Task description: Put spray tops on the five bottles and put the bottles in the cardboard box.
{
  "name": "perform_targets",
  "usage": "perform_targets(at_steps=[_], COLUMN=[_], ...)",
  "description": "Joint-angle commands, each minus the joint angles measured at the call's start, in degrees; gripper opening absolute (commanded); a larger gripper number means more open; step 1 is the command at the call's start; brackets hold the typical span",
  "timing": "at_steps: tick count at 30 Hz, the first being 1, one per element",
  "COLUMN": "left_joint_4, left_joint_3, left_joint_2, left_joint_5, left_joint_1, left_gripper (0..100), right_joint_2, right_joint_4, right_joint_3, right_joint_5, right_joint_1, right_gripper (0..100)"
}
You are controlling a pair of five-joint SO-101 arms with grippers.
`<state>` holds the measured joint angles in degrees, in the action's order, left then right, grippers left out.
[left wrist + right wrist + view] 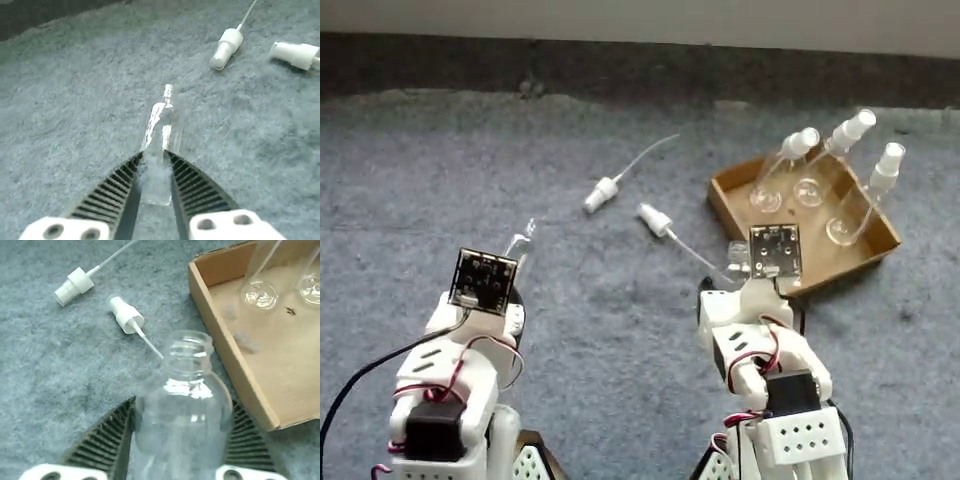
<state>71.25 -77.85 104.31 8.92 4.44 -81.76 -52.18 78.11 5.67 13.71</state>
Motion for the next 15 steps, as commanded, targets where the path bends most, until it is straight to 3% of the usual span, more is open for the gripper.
perform_targets(at_steps=[1, 5, 15], left_joint_4=[2.37, 2.29, 2.29], left_joint_3=[9.89, 17.71, 37.67], left_joint_2=[-7.87, -22.37, -54.55], left_joint_5=[-0.62, -0.70, -0.79], left_joint_1=[-6.11, -8.92, -19.03], left_gripper=[0, 0, 0], right_joint_2=[-1.01, -1.01, -1.01], right_joint_4=[4.00, 10.68, 13.23], right_joint_3=[2.42, 7.60, 9.63], right_joint_5=[1.85, 1.67, 1.58], right_joint_1=[-0.75, -0.84, -0.84], right_gripper=[19.1, 19.1, 19.1])
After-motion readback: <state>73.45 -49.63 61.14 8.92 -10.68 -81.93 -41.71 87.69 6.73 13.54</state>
